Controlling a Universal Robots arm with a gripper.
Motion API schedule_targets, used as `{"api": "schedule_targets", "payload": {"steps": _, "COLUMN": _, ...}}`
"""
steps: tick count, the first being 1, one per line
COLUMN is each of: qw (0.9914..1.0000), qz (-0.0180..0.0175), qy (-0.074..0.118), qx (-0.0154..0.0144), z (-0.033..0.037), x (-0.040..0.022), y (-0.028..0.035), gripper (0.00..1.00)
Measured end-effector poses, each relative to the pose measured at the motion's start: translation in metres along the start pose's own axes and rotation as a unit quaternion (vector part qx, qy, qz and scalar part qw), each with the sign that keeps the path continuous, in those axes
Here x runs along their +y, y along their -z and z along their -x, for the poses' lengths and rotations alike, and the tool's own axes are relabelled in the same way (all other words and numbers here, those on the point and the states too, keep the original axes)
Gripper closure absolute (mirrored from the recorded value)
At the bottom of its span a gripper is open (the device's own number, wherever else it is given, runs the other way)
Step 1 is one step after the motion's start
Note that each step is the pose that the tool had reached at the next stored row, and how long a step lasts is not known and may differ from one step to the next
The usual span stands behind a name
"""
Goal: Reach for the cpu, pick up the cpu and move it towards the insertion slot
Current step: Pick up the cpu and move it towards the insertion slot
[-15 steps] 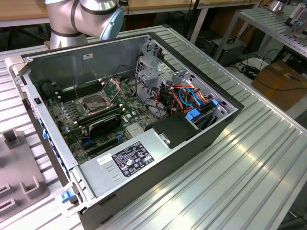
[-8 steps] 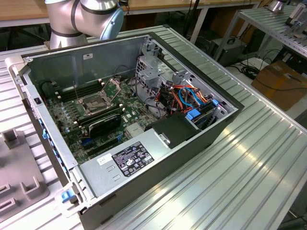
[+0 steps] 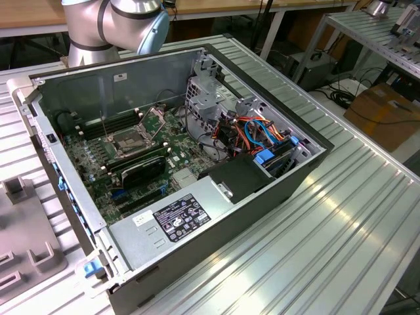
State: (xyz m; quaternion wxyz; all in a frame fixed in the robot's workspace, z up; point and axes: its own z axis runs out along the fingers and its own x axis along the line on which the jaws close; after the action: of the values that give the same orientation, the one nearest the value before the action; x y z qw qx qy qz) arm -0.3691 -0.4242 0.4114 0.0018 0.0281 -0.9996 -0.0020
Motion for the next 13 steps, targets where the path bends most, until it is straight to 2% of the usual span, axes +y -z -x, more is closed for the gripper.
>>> {"api": "schedule_targets", "payload": {"steps": 13, "qw": 1.0, "qz": 0.0, "qy": 0.0, "qx": 0.0, "z": 0.0158, "x": -0.0009, "y": 0.0001, "gripper": 0.45}}
